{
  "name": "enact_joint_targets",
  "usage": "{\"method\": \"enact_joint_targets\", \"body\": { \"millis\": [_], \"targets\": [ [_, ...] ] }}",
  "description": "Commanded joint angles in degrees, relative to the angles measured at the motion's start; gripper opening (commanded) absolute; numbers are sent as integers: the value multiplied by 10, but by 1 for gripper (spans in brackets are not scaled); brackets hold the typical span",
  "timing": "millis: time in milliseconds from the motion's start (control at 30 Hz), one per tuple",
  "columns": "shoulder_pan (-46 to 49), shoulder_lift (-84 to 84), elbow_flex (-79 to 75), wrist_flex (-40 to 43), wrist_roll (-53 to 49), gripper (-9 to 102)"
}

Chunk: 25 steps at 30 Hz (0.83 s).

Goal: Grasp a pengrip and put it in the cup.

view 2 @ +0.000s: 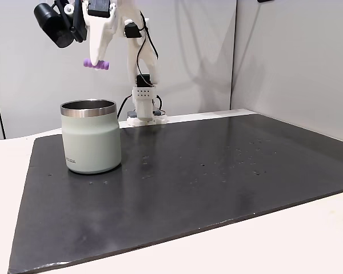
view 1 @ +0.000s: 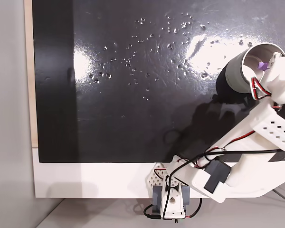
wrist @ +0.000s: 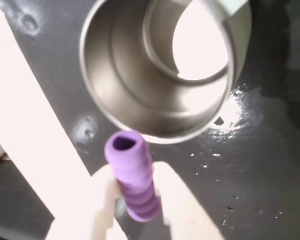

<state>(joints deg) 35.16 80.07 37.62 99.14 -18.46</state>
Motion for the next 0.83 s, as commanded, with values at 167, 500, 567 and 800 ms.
{"method": "enact_joint_targets", "body": {
  "millis": [167, 500, 567, 800],
  "targets": [
    [16, -42, -11, -13, -18, 0],
    [16, -62, -25, -11, -13, 19],
    [16, -66, -37, -6, -8, 20],
    [14, -77, -60, 10, -8, 20]
  ]
}}
